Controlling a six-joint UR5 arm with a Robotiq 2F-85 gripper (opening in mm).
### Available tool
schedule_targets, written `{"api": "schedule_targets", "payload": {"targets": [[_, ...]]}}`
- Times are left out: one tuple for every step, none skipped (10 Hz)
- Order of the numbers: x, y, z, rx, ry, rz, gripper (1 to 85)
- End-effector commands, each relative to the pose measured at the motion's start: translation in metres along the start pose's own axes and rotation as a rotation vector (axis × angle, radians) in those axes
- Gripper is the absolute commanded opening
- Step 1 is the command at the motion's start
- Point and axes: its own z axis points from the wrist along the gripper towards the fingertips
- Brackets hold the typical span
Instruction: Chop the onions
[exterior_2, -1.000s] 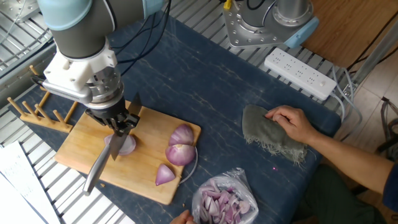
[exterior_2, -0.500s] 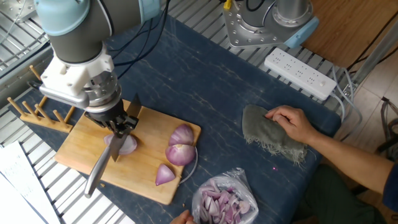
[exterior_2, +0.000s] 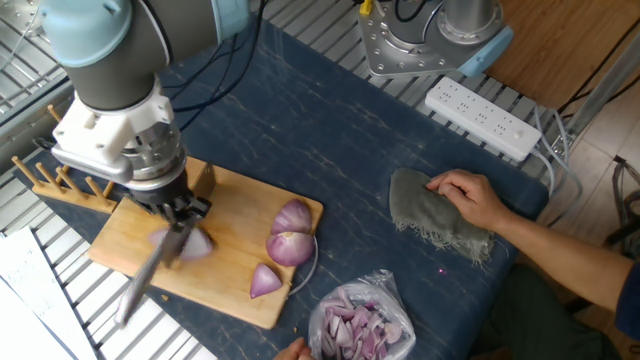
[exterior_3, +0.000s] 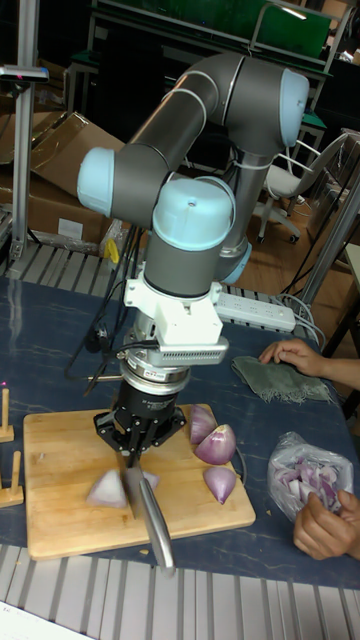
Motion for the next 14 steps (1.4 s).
{"api": "schedule_targets", "payload": {"targets": [[-0.010,0.002,0.001,-0.002,-0.013,0.020,1.0],[-0.009,0.001,0.000,-0.002,-0.013,0.017,1.0],[-0.006,0.000,-0.003,0.001,-0.005,0.011,1.0],[0.001,-0.004,-0.011,0.000,0.006,0.001,1.0],[0.008,-0.008,-0.021,-0.011,0.016,-0.010,1.0],[0.014,-0.011,-0.030,-0.016,0.030,-0.016,1.0],[0.020,-0.013,-0.035,-0.014,0.038,-0.015,1.0],[0.023,-0.018,-0.037,-0.008,0.045,-0.025,1.0],[0.023,-0.023,-0.038,-0.006,0.046,-0.029,1.0],[0.023,-0.028,-0.039,-0.005,0.045,-0.034,1.0],[0.021,-0.033,-0.039,-0.011,0.039,-0.035,1.0],[0.017,-0.035,-0.036,-0.018,0.032,-0.029,1.0],[0.014,-0.035,-0.034,-0.026,0.029,-0.024,1.0],[0.012,-0.033,-0.032,-0.039,0.026,-0.015,1.0]]}}
